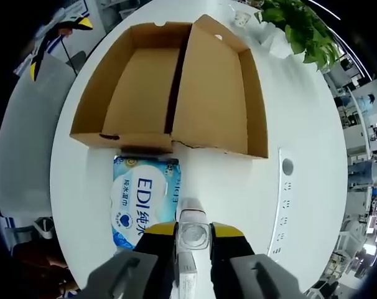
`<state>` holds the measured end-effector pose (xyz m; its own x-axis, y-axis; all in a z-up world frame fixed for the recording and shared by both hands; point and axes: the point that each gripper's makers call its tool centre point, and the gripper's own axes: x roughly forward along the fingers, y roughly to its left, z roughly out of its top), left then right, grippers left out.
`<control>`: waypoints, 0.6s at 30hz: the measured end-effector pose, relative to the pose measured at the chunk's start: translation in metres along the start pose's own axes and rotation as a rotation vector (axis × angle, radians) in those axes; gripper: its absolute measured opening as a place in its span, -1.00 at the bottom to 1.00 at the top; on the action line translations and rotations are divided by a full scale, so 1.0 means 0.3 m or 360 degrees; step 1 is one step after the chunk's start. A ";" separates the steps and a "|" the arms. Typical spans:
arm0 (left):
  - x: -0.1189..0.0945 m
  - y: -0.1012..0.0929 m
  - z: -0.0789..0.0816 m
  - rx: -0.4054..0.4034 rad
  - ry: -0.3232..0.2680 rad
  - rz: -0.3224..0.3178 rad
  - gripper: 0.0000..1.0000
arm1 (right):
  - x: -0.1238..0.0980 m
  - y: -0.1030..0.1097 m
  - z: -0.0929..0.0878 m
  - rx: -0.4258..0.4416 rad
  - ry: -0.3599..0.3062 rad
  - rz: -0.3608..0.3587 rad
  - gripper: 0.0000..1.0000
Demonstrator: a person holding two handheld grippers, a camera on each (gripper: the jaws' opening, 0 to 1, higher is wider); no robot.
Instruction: Operate the shoe box by opening the lid, removing the specified soft item, and placing it in the target area until the item is outside and the box remains undamaged.
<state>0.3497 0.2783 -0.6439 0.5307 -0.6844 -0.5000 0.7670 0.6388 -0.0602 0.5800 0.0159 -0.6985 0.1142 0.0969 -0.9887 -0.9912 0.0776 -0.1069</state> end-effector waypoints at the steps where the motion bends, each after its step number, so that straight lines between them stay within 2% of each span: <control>1: 0.001 0.000 -0.001 0.0000 0.0003 -0.0001 0.90 | 0.000 -0.002 0.001 -0.0009 0.0002 -0.0003 -0.70; 12: 0.000 -0.002 -0.006 -0.0009 0.0006 -0.0002 0.90 | 0.000 -0.012 0.000 -0.0025 0.0001 -0.0028 -0.67; 14: -0.001 0.001 -0.009 -0.0011 0.0010 0.0003 0.90 | -0.002 -0.025 0.008 -0.0074 -0.0017 -0.0062 -0.62; 18: -0.004 0.008 -0.013 -0.0021 0.0011 0.0015 0.90 | -0.002 -0.017 0.012 -0.0059 -0.0022 -0.0047 -0.57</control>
<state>0.3496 0.2819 -0.6468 0.5353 -0.6761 -0.5064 0.7574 0.6496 -0.0667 0.5853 0.0190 -0.6971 0.1438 0.1090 -0.9836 -0.9892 0.0440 -0.1398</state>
